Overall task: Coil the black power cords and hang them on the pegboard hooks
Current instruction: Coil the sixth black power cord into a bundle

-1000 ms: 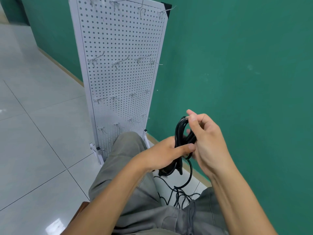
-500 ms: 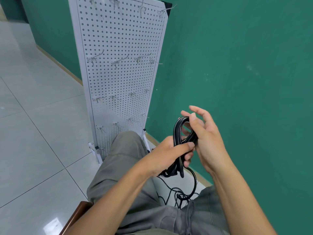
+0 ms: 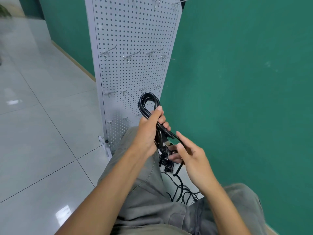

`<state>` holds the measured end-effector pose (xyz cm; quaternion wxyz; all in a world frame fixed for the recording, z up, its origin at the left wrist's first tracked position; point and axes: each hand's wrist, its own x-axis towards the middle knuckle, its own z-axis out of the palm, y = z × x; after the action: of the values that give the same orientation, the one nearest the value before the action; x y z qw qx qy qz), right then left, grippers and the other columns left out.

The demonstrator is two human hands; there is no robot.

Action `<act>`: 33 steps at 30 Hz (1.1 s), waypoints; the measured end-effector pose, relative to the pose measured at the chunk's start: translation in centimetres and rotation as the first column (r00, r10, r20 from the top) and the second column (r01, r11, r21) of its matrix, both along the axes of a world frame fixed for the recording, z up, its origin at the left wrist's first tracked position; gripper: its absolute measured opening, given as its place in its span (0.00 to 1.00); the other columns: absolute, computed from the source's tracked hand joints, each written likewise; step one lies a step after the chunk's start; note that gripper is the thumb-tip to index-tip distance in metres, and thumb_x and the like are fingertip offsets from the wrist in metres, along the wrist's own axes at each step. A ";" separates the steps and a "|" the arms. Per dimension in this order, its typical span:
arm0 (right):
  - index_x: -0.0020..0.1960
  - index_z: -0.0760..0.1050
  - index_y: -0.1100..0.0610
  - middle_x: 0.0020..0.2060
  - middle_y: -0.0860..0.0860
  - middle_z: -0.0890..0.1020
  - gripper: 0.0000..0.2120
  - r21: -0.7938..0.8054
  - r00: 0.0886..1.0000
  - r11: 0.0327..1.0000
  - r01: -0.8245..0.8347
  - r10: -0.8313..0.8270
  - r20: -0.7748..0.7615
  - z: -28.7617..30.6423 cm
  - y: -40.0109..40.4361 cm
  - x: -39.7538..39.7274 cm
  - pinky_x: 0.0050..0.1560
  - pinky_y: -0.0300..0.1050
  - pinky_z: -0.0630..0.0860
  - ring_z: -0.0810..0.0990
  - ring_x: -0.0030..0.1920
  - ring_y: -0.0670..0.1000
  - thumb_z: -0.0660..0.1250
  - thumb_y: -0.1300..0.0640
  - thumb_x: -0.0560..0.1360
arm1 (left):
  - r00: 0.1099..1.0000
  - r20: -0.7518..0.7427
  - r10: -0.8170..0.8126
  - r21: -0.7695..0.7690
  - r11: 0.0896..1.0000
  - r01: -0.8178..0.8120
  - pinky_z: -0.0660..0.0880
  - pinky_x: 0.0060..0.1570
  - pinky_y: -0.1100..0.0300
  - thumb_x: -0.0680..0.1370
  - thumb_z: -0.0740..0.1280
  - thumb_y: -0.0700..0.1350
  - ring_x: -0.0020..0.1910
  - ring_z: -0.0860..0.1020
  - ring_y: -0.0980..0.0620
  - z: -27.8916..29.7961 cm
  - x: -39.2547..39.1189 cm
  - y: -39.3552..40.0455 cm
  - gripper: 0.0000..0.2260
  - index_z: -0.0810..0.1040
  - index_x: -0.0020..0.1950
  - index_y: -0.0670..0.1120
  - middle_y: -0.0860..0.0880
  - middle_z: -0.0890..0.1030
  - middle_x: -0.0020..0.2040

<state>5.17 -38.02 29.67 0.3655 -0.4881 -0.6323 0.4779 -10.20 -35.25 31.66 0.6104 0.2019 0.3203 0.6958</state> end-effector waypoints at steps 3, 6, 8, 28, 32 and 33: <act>0.72 0.71 0.48 0.46 0.55 0.87 0.18 -0.036 0.998 0.998 0.042 -0.043 -0.039 -0.7 0.0 -0.5 0.53 0.58 0.81 0.85 0.37 0.52 0.57 0.62 0.86 | 0.991 0.117 0.061 -0.044 0.997 -0.056 0.74 0.35 0.61 0.84 0.66 0.48 0.27 0.70 0.56 0.0 -0.6 0.3 0.11 0.74 0.42 0.47 0.53 0.69 0.30; 0.65 0.78 0.49 0.40 0.54 0.87 0.16 -0.029 0.992 0.992 0.120 -0.121 -0.045 -0.9 0.2 -0.9 0.48 0.63 0.80 0.80 0.31 0.49 0.58 0.63 0.85 | 0.975 0.218 0.048 -0.053 0.998 -0.037 0.74 0.34 0.62 0.84 0.66 0.47 0.27 0.70 0.56 0.0 -0.9 0.3 0.11 0.75 0.42 0.47 0.54 0.69 0.30; 0.58 0.80 0.48 0.39 0.54 0.87 0.13 -0.044 0.980 0.980 0.193 -0.195 -0.035 -1.1 0.6 -1.0 0.44 0.61 0.80 0.77 0.28 0.49 0.60 0.62 0.85 | 0.966 0.257 0.009 -0.035 0.999 0.000 0.74 0.33 0.62 0.84 0.66 0.47 0.27 0.70 0.57 0.1 -0.8 0.3 0.11 0.75 0.43 0.47 0.54 0.68 0.29; 0.59 0.74 0.70 0.35 0.60 0.79 0.15 -0.002 0.869 0.964 -0.266 0.241 0.431 4.4 -1.6 -0.3 0.43 0.52 0.79 0.75 0.30 0.46 0.69 0.58 0.80 | 0.951 -0.093 0.296 -0.079 0.950 -0.303 0.68 0.35 0.56 0.85 0.64 0.46 0.27 0.70 0.53 -1.0 0.6 0.6 0.15 0.69 0.38 0.47 0.52 0.69 0.29; 0.63 0.76 0.67 0.37 0.44 0.80 0.13 -0.121 0.873 0.920 -0.374 0.393 0.290 5.8 -1.9 0.5 0.44 0.37 0.75 0.75 0.36 0.47 0.69 0.63 0.80 | 0.916 -0.275 0.292 -0.054 0.947 -0.318 0.69 0.33 0.58 0.85 0.63 0.46 0.27 0.72 0.53 -1.1 1.3 0.3 0.17 0.68 0.35 0.47 0.52 0.69 0.27; 0.65 0.76 0.64 0.39 0.43 0.81 0.14 -0.113 0.863 0.915 -0.387 0.402 0.306 6.1 -1.8 0.6 0.44 0.37 0.75 0.74 0.36 0.46 0.68 0.63 0.80 | 0.908 -0.320 0.271 -0.042 0.953 -0.300 0.69 0.31 0.59 0.85 0.63 0.46 0.27 0.72 0.53 -1.2 1.4 0.3 0.17 0.68 0.36 0.47 0.52 0.69 0.27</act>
<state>5.79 -39.86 35.76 0.1398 -0.4286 -0.7581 0.4713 -8.75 -34.96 30.50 0.4524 0.2319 0.4692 0.7221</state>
